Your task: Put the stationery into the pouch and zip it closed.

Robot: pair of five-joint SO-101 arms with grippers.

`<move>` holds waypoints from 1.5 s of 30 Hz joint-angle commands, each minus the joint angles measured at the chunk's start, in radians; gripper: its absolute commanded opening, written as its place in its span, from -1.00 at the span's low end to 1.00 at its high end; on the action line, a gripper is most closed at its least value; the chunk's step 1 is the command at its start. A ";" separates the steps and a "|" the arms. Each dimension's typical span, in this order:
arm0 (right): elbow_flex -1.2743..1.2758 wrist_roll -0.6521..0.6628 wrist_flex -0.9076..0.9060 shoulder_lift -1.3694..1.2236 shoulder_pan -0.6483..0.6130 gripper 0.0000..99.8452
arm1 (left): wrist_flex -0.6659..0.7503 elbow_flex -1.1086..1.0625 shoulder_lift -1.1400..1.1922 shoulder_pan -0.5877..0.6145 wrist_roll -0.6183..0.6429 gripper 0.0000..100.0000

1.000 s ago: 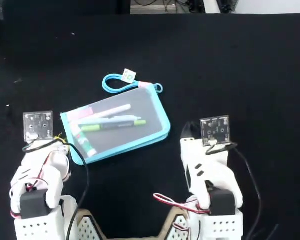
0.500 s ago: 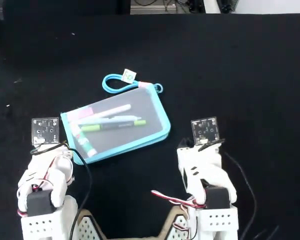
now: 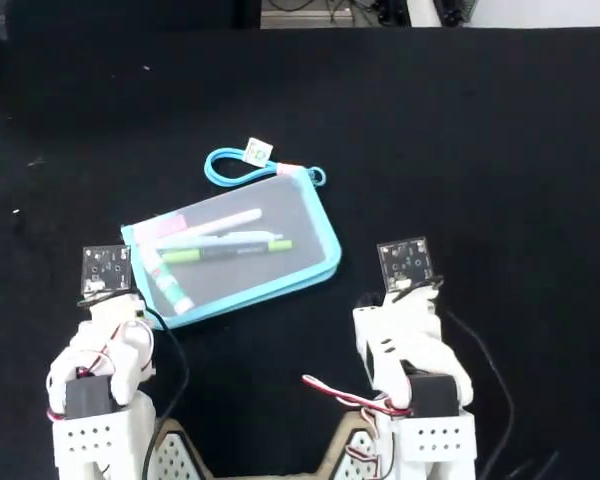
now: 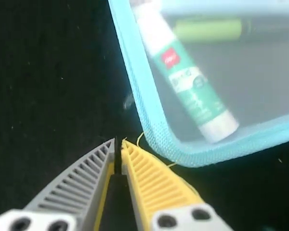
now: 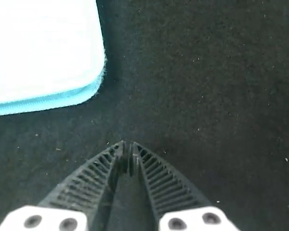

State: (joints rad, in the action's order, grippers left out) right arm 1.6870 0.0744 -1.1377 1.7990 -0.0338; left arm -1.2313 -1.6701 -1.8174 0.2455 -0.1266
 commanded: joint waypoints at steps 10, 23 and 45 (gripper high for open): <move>-0.002 0.000 -0.169 0.093 0.015 -0.98 | -0.043 -0.024 -0.006 0.125 0.252 -0.93; -0.002 -0.002 -0.167 0.087 0.066 -0.97 | -0.040 -0.028 -0.002 0.124 0.222 -0.93; -0.002 -0.028 -0.169 0.094 0.069 -0.98 | -0.040 -0.028 -0.003 0.130 0.242 -0.94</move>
State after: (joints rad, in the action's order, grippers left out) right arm 1.6870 0.0529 -1.2988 1.7990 0.0215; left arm -1.2743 -1.6763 -1.8174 0.3636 0.1082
